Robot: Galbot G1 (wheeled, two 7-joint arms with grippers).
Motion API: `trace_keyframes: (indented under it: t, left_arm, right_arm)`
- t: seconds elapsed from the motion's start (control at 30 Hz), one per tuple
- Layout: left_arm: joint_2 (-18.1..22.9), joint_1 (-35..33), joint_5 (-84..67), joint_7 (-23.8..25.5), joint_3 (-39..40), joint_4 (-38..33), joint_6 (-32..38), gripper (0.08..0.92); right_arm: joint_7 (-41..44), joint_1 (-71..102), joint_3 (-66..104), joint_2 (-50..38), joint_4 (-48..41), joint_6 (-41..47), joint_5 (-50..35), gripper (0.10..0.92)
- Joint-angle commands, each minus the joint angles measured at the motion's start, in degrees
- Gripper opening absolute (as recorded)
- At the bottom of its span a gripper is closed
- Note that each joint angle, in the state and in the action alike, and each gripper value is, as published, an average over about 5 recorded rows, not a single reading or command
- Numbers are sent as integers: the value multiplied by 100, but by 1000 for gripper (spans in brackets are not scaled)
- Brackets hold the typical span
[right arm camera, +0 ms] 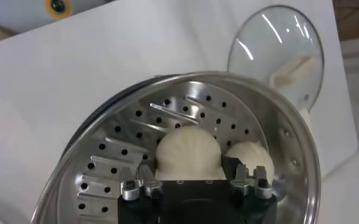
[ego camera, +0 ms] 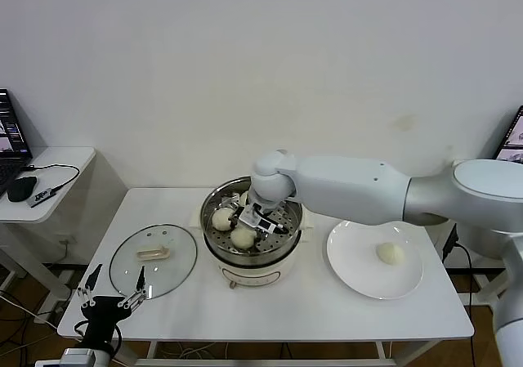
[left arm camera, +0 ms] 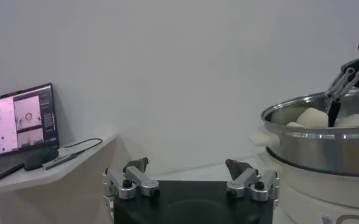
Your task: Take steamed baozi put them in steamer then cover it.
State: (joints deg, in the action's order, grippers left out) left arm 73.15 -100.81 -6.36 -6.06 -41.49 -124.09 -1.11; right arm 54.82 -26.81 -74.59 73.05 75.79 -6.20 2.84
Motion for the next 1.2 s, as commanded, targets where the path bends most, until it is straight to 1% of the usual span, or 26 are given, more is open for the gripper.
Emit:
trace_keyframes:
  t: [0.03, 0.1, 0.17, 0.27, 0.37, 0.5, 0.67, 0.9, 1.07, 1.2]
  left_arm:
    - [6, -8, 5, 0, -1, 0, 2, 823]
    - [10, -9, 6, 0, 0, -4, 2, 823]
    - [11, -10, 6, 0, 1, -9, 2, 823]
    - [9, -8, 6, 0, 1, -15, 4, 823]
    - [2, -4, 4, 1, 1, -25, 5, 823]
    - [-26, 4, 5, 2, -2, -30, 8, 823]
    - [-78, 55, 16, -3, -21, -36, 11, 823]
    - [-152, 87, 21, 0, 10, -67, 10, 823]
    - [-187, 102, 29, 7, 83, -116, 5, 823]
    - [-198, 118, 49, 10, 162, -154, 3, 823]
  right_arm:
    - [109, -20, -70, 44, 37, -223, 41, 663]
    - [126, -53, -77, 18, 60, -226, 12, 673]
    - [121, -89, -67, -12, 64, -234, -10, 706]
    - [97, -166, 3, -96, 72, -238, -50, 777]
    - [77, -252, 162, -266, 127, -204, -163, 815]
    - [132, -404, 381, -677, 287, 47, -378, 822]
    - [397, -526, 718, -1423, 515, 778, -427, 823]
    - [636, -449, 1128, -2630, 848, 1821, -778, 823]
    - [654, -17, 1323, -3492, 1039, 2008, -777, 823]
    - [650, 397, 1438, -4128, 1072, 2002, -536, 823]
